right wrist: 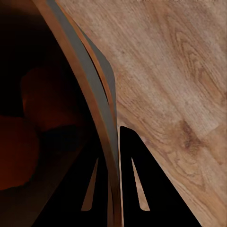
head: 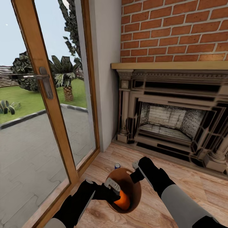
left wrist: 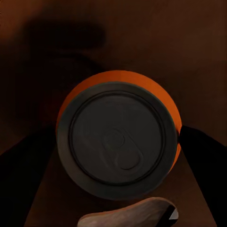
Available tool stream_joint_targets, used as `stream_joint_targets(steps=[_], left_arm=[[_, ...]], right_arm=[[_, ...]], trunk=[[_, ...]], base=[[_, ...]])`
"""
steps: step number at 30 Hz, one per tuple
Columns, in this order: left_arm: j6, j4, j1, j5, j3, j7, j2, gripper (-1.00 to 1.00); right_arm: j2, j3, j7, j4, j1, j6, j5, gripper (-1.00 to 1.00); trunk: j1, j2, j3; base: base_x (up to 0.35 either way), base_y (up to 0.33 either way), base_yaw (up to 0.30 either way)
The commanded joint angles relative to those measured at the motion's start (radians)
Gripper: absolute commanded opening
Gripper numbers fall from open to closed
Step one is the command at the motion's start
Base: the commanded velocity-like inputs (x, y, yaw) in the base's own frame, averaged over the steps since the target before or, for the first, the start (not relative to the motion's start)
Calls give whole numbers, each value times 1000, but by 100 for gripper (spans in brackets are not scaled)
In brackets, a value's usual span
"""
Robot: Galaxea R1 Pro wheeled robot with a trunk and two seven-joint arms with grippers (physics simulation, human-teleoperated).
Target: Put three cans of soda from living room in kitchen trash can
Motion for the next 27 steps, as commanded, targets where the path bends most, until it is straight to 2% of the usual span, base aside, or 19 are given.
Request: stream_joint_targets(steps=[1,8,27], left_arm=[[0,1,1,-8,-1,1,0,100],[-17,1,1,-7,-1,2,0,100],[-18,-14,2,-3,0,1,9,100]], right_arm=[[0,-1,4,-10,-1,1,-16,-100],[0,16,4,-10,-1,1,-17,-100],[0,20,4,-9,-1,1,-19,-100]], trunk=[[0,0,0],[0,0,0],[0,0,0]], base=[[0,0,0],[0,0,0],[0,0,0]])
